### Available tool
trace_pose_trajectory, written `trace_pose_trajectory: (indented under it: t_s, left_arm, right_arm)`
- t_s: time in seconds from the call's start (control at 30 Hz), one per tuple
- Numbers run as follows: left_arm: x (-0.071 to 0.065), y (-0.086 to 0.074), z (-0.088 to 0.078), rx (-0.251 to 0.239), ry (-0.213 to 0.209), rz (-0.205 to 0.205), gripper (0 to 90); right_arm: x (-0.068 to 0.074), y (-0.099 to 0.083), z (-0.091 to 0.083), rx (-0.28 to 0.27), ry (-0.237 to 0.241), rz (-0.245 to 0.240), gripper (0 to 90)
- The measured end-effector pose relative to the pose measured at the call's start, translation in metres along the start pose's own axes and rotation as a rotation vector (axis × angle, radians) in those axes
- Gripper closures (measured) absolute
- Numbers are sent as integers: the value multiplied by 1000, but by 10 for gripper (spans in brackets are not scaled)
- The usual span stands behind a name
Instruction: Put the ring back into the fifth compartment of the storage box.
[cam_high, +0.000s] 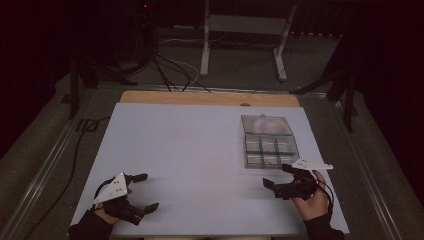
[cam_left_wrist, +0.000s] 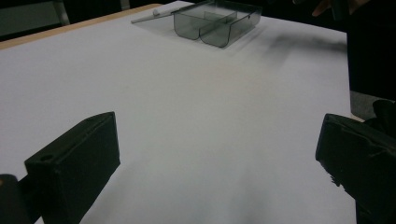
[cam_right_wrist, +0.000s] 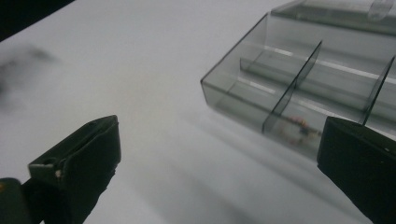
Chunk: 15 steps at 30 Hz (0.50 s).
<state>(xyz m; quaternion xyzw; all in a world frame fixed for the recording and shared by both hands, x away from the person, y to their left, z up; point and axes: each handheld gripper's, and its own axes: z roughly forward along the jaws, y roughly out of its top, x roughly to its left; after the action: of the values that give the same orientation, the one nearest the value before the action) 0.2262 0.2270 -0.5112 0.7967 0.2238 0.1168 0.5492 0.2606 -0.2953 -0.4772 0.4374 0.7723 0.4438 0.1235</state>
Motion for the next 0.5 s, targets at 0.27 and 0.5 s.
trace_pose_trajectory:
  t_s: [0.27,0.5]
  left_arm:
    - [0,0,0,-3,0,2,11]
    - [0,0,0,-3,0,1,11]
  right_arm:
    - [-4,-16,-2,14,29,13,0]
    - [-8,-29,-4,-12,72,-8,0]
